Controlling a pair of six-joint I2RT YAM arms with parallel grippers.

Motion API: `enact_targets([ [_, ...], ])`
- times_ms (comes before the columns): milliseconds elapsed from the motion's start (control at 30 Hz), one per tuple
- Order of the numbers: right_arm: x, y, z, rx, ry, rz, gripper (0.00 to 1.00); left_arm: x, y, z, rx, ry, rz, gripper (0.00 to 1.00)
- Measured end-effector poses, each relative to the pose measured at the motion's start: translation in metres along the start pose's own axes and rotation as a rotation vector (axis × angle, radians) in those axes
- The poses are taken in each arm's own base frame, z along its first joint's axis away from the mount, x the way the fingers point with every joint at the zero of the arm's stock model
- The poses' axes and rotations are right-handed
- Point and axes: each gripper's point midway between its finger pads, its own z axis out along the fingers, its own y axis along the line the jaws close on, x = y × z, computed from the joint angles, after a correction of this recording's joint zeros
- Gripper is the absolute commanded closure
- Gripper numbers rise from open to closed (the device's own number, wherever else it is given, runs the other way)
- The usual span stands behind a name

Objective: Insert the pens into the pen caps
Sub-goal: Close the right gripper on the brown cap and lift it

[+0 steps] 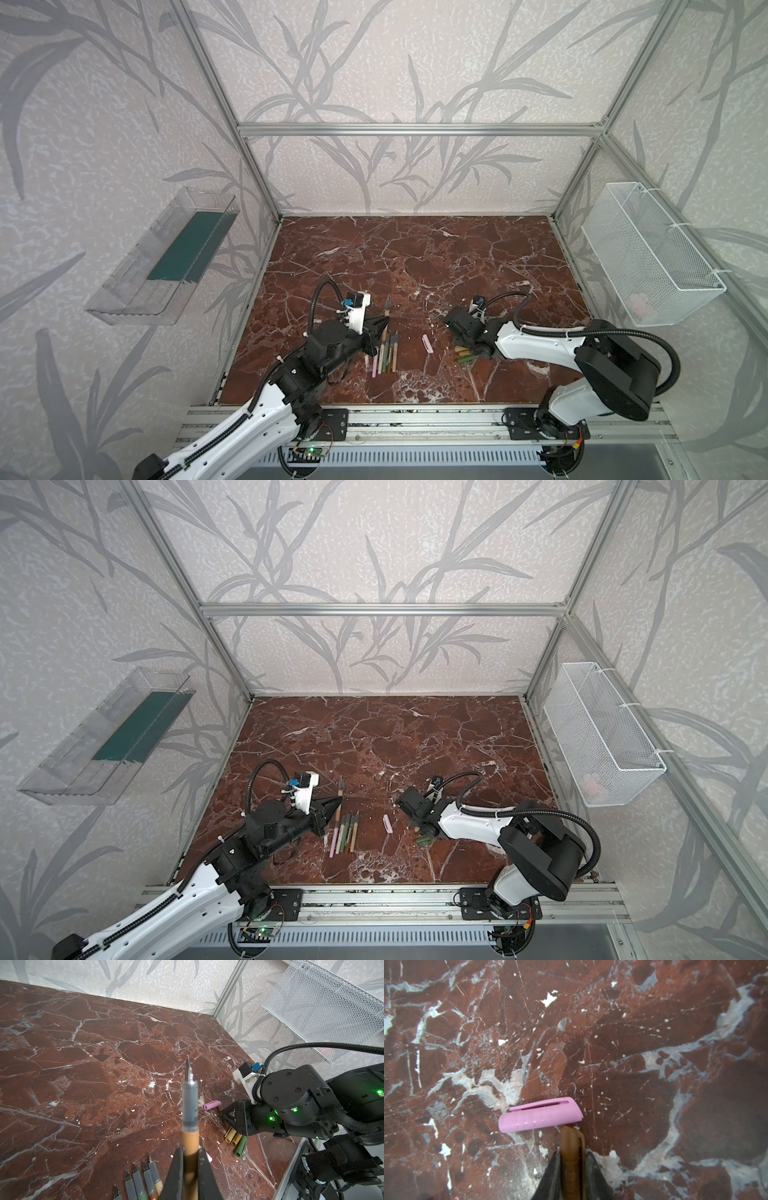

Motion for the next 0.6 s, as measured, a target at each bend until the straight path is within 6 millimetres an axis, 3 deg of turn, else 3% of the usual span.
enact_targets([
  [200, -0.002, 0.003, 0.002, 0.022, 0.005, -0.019, 0.80, 0.000, 0.000, 0.000, 0.000, -0.001, 0.002, 1.00],
  [367, -0.003, 0.009, 0.006, 0.039, 0.012, -0.042, 0.73, -0.001, 0.000, -0.001, 0.001, -0.004, 0.002, 1.00],
  [600, -0.009, 0.012, 0.011, 0.030, 0.000, -0.040, 0.75, -0.002, -0.001, -0.002, 0.004, -0.007, 0.002, 1.00],
])
